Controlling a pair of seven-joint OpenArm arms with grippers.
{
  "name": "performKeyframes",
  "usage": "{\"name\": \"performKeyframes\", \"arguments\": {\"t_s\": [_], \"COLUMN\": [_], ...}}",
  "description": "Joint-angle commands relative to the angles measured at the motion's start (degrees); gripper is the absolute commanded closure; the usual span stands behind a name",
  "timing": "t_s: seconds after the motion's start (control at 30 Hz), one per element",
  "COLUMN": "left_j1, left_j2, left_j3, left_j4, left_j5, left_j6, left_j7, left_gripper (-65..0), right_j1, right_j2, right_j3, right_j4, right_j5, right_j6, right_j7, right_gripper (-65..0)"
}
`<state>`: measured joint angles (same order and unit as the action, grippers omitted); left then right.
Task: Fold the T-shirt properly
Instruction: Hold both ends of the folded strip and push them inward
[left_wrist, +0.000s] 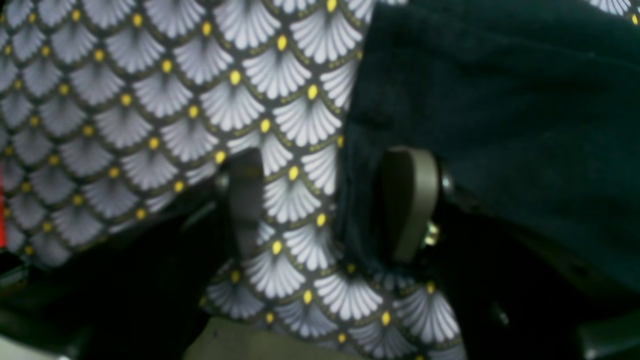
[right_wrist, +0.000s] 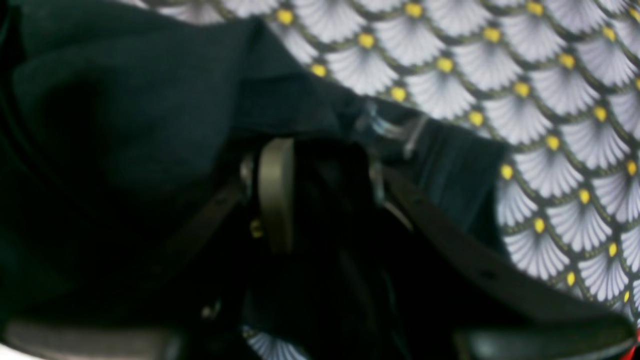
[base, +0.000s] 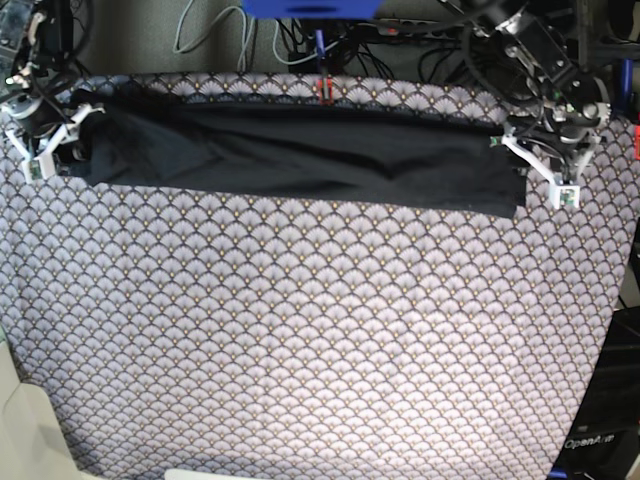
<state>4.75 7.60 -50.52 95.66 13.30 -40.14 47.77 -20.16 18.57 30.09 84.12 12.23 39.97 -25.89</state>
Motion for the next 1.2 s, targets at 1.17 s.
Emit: {"name": "performKeyframes", "arguments": {"t_s": [1.17], "left_j1": [-0.8], "left_j2": [1.4], "left_j3": [4.9], "left_j4": [-7.4], "left_j5": [-0.6], "left_j6": [0.1], "left_j7": [-0.9], "left_gripper": [-36.6], "right_j1": [1.3], "right_j2": [-0.4], "right_j3": [-1.6], "right_j4": [0.8], "right_j5": [-2.2], "right_j6": [0.0], "right_j7": [0.2], "right_gripper": [-20.8]}}
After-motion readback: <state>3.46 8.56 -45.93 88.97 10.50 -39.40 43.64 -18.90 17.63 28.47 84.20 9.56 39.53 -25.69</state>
